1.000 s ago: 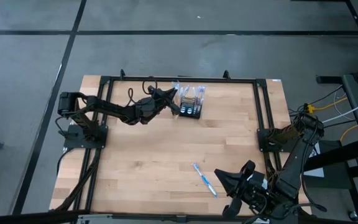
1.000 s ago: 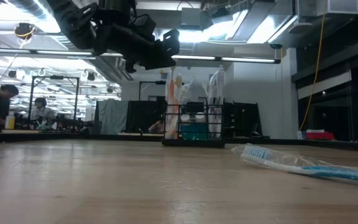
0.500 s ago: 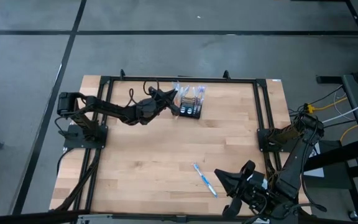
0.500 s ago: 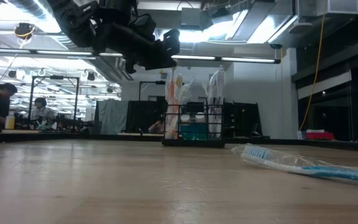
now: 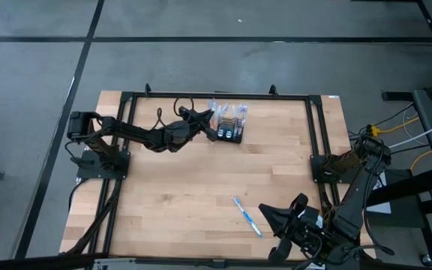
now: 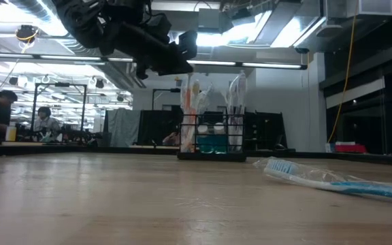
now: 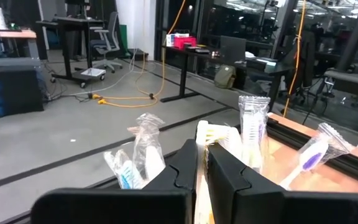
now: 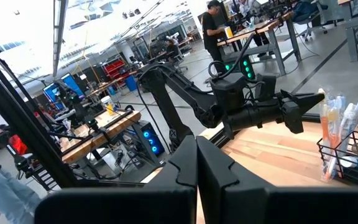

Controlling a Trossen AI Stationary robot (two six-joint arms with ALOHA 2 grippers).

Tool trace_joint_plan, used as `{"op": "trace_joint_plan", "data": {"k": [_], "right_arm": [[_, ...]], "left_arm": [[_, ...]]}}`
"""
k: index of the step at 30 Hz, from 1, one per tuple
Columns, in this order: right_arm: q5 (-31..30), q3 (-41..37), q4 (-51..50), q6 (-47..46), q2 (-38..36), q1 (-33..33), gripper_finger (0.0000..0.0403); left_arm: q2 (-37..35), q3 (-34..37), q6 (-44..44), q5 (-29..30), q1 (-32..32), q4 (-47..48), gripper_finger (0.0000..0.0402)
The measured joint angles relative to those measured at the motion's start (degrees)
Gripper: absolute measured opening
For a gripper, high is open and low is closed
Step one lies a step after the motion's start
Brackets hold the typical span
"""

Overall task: Pick & Place toothbrushing station
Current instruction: Put the orange toothbrush into the left section of the mesh organizer

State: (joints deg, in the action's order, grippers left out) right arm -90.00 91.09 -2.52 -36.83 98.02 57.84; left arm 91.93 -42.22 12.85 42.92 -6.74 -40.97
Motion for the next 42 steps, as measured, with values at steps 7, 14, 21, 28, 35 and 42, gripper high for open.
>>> {"op": "trace_joint_plan", "data": {"k": [7, 14, 21, 28, 35, 42], "right_arm": [[0.0, 0.0, 0.0, -0.01, 0.0, -0.01, 0.0], [0.0, 0.0, 0.0, 0.22, 0.0, 0.0, 0.0], [0.01, 0.0, 0.0, 0.22, 0.0, -0.02, 0.0], [0.0, 0.0, 0.0, 0.23, 0.0, -0.02, 0.0], [0.0, 0.0, 0.0, 0.23, 0.0, -0.02, 0.0], [0.0, 0.0, 0.0, 0.28, 0.0, -0.04, 0.0]], "left_arm": [[0.14, 0.1, -1.61, -1.87, -0.05, -1.14, 0.001], [0.21, 0.18, -3.12, -1.71, -0.46, -3.11, 0.001], [0.36, 0.31, -5.12, -4.53, -2.39, -6.36, 0.001], [2.09, 0.81, -4.5, -3.81, -1.26, -6.26, 0.001], [4.27, 1.62, -5.16, -2.84, 0.54, -11.95, 0.001], [2.83, 1.7, -5.68, -2.21, -0.25, -11.34, 0.0009]]}}
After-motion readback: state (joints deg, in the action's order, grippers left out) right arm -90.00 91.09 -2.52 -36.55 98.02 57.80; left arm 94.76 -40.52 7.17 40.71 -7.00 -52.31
